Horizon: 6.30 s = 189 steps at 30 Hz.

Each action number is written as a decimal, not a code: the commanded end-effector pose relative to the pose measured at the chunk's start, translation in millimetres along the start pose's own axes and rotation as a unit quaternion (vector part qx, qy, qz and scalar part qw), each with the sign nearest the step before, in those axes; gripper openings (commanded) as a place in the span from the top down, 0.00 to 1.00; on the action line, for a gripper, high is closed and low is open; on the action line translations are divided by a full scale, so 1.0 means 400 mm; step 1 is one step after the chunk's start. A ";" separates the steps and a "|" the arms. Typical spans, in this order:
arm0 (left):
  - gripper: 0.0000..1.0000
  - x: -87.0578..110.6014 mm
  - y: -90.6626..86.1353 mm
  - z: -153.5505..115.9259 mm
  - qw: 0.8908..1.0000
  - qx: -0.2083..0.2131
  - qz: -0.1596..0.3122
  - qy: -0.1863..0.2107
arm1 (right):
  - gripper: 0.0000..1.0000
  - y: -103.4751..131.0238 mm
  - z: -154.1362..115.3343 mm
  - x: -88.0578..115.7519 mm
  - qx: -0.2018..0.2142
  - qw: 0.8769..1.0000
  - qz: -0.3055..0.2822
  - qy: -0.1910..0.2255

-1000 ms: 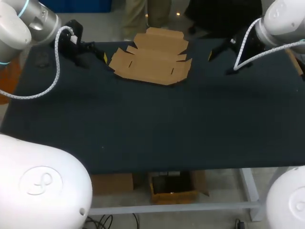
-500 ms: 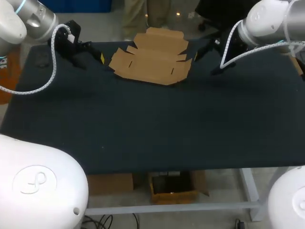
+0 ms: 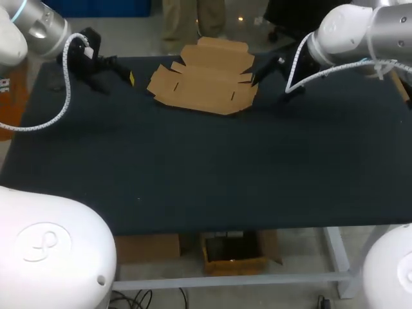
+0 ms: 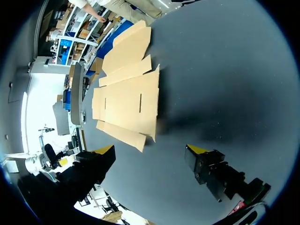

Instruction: Assemble the packaging by folding the flat box into shape, placing the metal phone stand inside, and closing the box properly

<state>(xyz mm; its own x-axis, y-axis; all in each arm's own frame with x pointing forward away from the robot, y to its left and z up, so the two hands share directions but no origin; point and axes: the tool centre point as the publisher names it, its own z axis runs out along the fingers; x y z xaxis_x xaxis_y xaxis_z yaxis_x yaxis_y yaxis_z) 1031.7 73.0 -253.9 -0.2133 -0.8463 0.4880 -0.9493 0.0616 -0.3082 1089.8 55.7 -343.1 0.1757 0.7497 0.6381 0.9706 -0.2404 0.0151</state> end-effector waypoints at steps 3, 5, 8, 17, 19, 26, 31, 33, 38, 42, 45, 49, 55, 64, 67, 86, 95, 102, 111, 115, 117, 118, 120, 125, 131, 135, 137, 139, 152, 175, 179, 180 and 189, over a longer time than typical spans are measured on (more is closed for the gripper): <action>0.00 0.004 0.019 -0.011 1.000 0.005 0.002 -0.002 | 0.07 -0.009 0.036 -0.003 -0.015 1.000 0.004 0.016; 0.00 0.003 0.022 -0.012 1.000 0.005 0.004 0.000 | 0.07 -0.008 0.048 -0.005 -0.021 1.000 0.009 0.019; 0.00 0.000 0.026 -0.016 1.000 0.004 0.005 0.002 | 0.07 -0.008 0.065 -0.007 -0.029 0.999 0.013 0.018; 0.00 -0.007 0.044 -0.035 1.000 0.010 0.008 0.005 | 0.28 0.011 0.106 -0.002 -0.051 0.998 0.025 0.027; 0.00 -0.010 0.046 -0.036 1.000 0.010 0.007 0.005 | 0.31 0.015 0.115 0.002 -0.052 0.998 0.025 0.029; 0.00 -0.018 0.057 -0.048 1.000 0.012 0.006 0.004 | 0.42 0.031 0.148 0.007 -0.058 0.998 0.023 0.017; 0.00 -0.024 0.065 -0.052 1.000 0.012 0.008 0.003 | 0.41 0.045 0.158 0.006 -0.059 0.998 0.024 0.016; 0.00 -0.026 0.067 -0.054 1.000 0.012 0.008 0.003 | 0.42 0.052 0.162 0.005 -0.062 0.998 0.025 0.013; 0.00 -0.029 0.073 -0.061 1.000 0.013 0.010 0.000 | 0.50 0.072 0.172 0.004 -0.069 0.997 0.032 0.014; 0.00 -0.036 0.076 -0.065 1.000 0.014 0.007 0.000 | 0.60 0.083 0.182 0.004 -0.071 0.997 0.033 0.015; 0.00 -0.040 0.079 -0.067 1.000 0.014 0.003 -0.001 | 0.73 0.084 0.188 0.002 -0.069 0.997 0.036 0.017; 0.00 -0.041 0.081 -0.068 1.000 0.015 -0.001 -0.002 | 1.00 0.078 0.193 0.000 -0.066 0.997 0.038 0.019; 0.00 -0.035 0.082 -0.069 1.000 0.015 -0.003 -0.002 | 1.00 0.039 0.166 -0.002 -0.058 0.997 0.033 0.039; 0.00 -0.009 0.088 -0.069 1.000 0.015 0.000 -0.002 | 1.00 -0.052 0.100 -0.040 -0.050 0.997 0.027 0.058; 0.00 -0.002 0.089 -0.067 1.000 0.013 0.000 0.001 | 1.00 -0.087 0.084 -0.046 -0.047 0.997 0.019 0.058; 0.00 0.043 0.108 -0.065 1.000 0.011 0.007 0.008 | 0.71 -0.262 0.063 -0.089 0.004 0.998 0.010 0.064; 0.00 0.060 0.129 -0.067 1.000 0.010 0.012 0.013 | 0.00 -0.275 0.000 -0.109 -0.003 0.999 0.008 0.054; 0.00 0.074 0.139 -0.063 1.000 0.010 0.016 0.014 | 0.00 -0.259 -0.061 -0.112 0.012 0.998 -0.022 0.060; 0.00 0.076 0.143 -0.062 1.000 0.014 0.012 0.006 | 0.00 -0.214 -0.142 -0.122 0.012 0.998 -0.057 0.021; 0.00 0.073 0.141 -0.057 1.000 0.014 0.008 0.007 | 0.00 -0.179 -0.154 -0.126 0.016 0.998 -0.057 0.028; 0.00 0.071 0.140 -0.054 1.000 0.014 0.006 0.008 | 0.00 -0.161 -0.148 -0.120 0.020 0.998 -0.063 0.017; 0.00 0.070 0.139 -0.053 1.000 0.014 0.005 0.009 | 0.00 -0.151 -0.142 -0.120 0.032 0.997 -0.063 0.027; 0.00 0.068 0.139 -0.051 1.000 0.013 0.002 0.009 | 0.00 -0.138 -0.126 -0.116 0.044 0.997 -0.067 0.015; 0.00 0.062 0.139 -0.047 1.000 0.011 -0.003 0.007 | 0.00 -0.124 -0.089 -0.115 0.058 0.997 -0.058 -0.007; 0.00 0.055 0.137 -0.045 1.000 0.010 -0.008 0.007 | 0.00 -0.114 -0.048 -0.120 0.045 0.999 -0.029 -0.001; 0.00 0.057 0.127 -0.048 1.000 0.009 -0.006 0.009 | 0.00 -0.117 -0.023 -0.111 0.031 0.999 -0.018 0.010; 0.00 0.057 0.124 -0.049 1.000 0.008 -0.006 0.010 | 0.00 -0.124 -0.017 -0.107 0.024 0.999 -0.009 0.024; 0.00 0.057 0.122 -0.049 1.000 0.007 -0.004 0.010 | 0.00 -0.136 -0.012 -0.105 0.014 0.999 0.001 0.031; 0.00 0.039 0.114 -0.038 1.000 -0.002 0.000 0.011 | 0.56 -0.134 0.044 -0.092 0.003 0.998 0.022 0.053; 0.00 0.023 0.107 -0.038 1.000 -0.005 -0.010 0.009 | 1.00 -0.101 0.099 -0.078 0.019 0.998 0.003 0.060; 0.00 0.025 0.110 -0.043 1.000 -0.004 -0.012 0.010 | 1.00 -0.128 0.085 -0.085 0.024 0.997 -0.002 0.067; 0.00 0.026 0.112 -0.044 1.000 -0.003 -0.012 0.010 | 1.00 -0.135 0.080 -0.089 0.026 0.997 -0.004 0.071; 0.00 0.046 0.129 -0.049 1.000 0.001 -0.009 0.010 | 1.00 -0.208 0.031 -0.112 0.021 0.996 -0.016 0.081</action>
<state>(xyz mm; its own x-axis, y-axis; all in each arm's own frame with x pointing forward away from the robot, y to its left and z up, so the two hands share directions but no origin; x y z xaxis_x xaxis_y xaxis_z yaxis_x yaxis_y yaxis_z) 979.3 72.4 -247.2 -0.2032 -0.8316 0.5168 -0.9536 0.0483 -0.2971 1018.1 56.1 -388.3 0.1248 0.6526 0.7474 0.9840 -0.1779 -0.0090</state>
